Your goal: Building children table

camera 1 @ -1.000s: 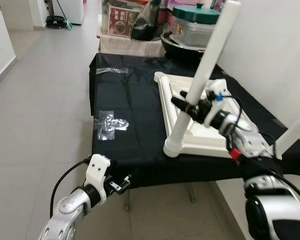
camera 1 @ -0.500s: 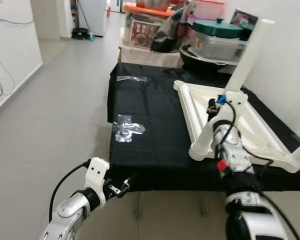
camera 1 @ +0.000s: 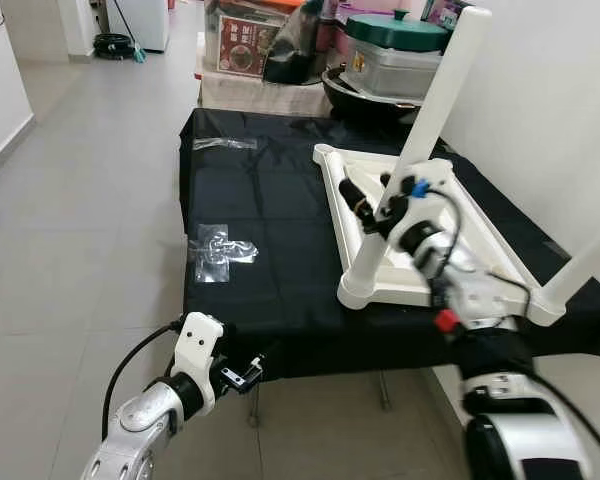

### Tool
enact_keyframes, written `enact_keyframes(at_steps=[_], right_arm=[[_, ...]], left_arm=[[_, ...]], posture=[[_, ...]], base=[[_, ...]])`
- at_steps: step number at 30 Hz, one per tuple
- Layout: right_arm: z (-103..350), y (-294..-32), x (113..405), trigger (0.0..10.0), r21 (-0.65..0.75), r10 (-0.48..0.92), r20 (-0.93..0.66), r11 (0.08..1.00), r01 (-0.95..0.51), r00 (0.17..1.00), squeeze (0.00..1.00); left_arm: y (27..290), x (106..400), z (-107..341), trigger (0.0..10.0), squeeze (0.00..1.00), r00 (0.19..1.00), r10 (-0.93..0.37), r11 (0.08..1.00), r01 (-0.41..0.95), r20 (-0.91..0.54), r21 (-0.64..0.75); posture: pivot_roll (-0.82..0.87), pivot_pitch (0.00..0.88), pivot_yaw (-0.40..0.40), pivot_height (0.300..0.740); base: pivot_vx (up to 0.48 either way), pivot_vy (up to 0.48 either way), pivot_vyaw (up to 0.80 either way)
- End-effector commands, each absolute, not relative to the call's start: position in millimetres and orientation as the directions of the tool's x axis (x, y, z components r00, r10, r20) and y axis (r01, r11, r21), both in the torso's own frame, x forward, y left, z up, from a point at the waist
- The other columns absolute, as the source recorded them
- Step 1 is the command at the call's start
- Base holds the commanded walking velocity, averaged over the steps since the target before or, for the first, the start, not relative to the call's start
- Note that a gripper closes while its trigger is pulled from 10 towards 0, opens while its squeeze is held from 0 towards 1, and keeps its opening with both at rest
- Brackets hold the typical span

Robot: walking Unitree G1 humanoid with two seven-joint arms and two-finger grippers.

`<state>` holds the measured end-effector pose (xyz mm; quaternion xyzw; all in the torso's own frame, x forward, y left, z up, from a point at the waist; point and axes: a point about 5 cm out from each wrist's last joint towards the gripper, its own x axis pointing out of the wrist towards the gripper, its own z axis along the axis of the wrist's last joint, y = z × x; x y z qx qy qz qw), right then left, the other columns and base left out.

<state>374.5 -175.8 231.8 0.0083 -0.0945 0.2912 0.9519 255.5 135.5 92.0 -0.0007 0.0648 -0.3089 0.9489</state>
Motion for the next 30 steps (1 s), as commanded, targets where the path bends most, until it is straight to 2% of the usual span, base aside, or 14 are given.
enact_keyframes(at_steps=[1,2,3,4,6,7,9,11,12,14,17,23,25,30], right_arm=[[233,-168,373,10.0,-0.054,0.641,0.173,0.764,-0.643,0.747,0.0],[233,-168,373,10.0,-0.054,0.641,0.173,0.764,-0.643,0.747,0.0],[231,-168,373,8.5,-0.063,0.662,0.156,0.747,-0.662,0.733,0.0],[228,-169,374,1.1,-0.057,0.676,0.141,0.735,-0.675,0.724,0.0],[226,-170,374,1.1,-0.05,0.686,0.134,0.726,-0.686,0.715,0.0],[224,-172,376,0.0,-0.05,0.673,0.132,0.738,-0.673,0.728,0.0],[223,-174,377,0.0,-0.05,0.662,0.132,0.748,-0.662,0.738,0.0],[208,-198,394,0.0,-0.066,0.272,0.029,0.961,-0.269,0.962,0.0],[208,-198,394,0.0,-0.066,0.272,0.029,0.961,-0.269,0.962,0.0],[194,-223,394,0.0,-0.066,-0.122,-0.018,0.99,0.121,0.992,0.0],[181,-236,382,0.0,-0.047,-0.351,-0.028,0.936,0.35,0.936,0.0],[162,-206,368,0.0,0.02,-0.374,-0.092,0.926,0.377,0.923,0.0],[162,-181,371,10.0,0.058,-0.251,-0.109,0.964,0.258,0.962,0.0],[190,-142,377,10.0,0.128,0.056,0.037,0.99,-0.06,0.998,0.0]], left_arm=[[132,256,89,10.0,0.0,0.792,-0.595,0.802,0.595,-0.133,-0.05],[132,256,89,10.0,0.0,0.792,-0.595,0.802,0.595,-0.133,-0.05],[132,256,89,10.0,0.0,0.793,-0.595,0.803,0.594,-0.133,-0.049],[132,256,89,10.0,0.0,0.793,-0.594,0.803,0.594,-0.132,-0.048],[132,255,89,10.0,0.0,0.794,-0.594,0.803,0.593,-0.132,-0.048],[133,255,89,10.0,0.0,0.794,-0.593,0.804,0.593,-0.133,-0.047],[133,255,89,10.0,0.0,0.794,-0.593,0.804,0.592,-0.133,-0.046],[134,254,89,10.0,0.0,0.793,-0.593,0.804,0.593,-0.137,-0.044],[134,254,89,10.0,0.0,0.793,-0.593,0.804,0.593,-0.137,-0.044],[134,254,89,10.0,0.0,0.791,-0.596,0.802,0.596,-0.138,-0.044],[132,255,89,10.0,0.0,0.789,-0.599,0.8,0.599,-0.137,-0.044],[132,255,89,10.0,0.0,0.786,-0.602,0.797,0.602,-0.139,-0.047],[132,254,89,10.0,0.0,0.785,-0.603,0.796,0.603,-0.141,-0.049],[130,255,88,10.0,0.0,0.782,-0.607,0.794,0.606,-0.141,-0.053]], posture=[[0.06,0.0,-0.168,0.74],[0.06,0.0,-0.168,0.74],[0.06,0.0,-0.168,0.74],[0.06,0.0,-0.168,0.74],[0.06,0.0,-0.168,0.74],[0.07,0.0,-0.167,0.74],[0.07,0.0,-0.167,0.74],[0.07,0.0,-0.163,0.74],[0.07,0.0,-0.163,0.74],[0.07,0.0,-0.161,0.74],[0.06,0.0,-0.16,0.74],[0.06,0.0,-0.156,0.74],[0.05,0.0,-0.155,0.74],[0.05,0.0,-0.155,0.74]], base=[[0.0,0.0,0.0],[0.0,0.0,0.0],[0.0,0.0,0.0],[0.0,0.0,0.0],[0.0,0.0,0.0],[0.0,0.0,0.0],[0.0,0.0,0.0],[0.0,0.0,0.0],[0.0,0.0,0.0],[0.0,0.0,0.0],[0.0,0.0,0.0],[0.0,0.0,0.0],[0.0,0.0,0.0],[0.0,0.0,0.0]])
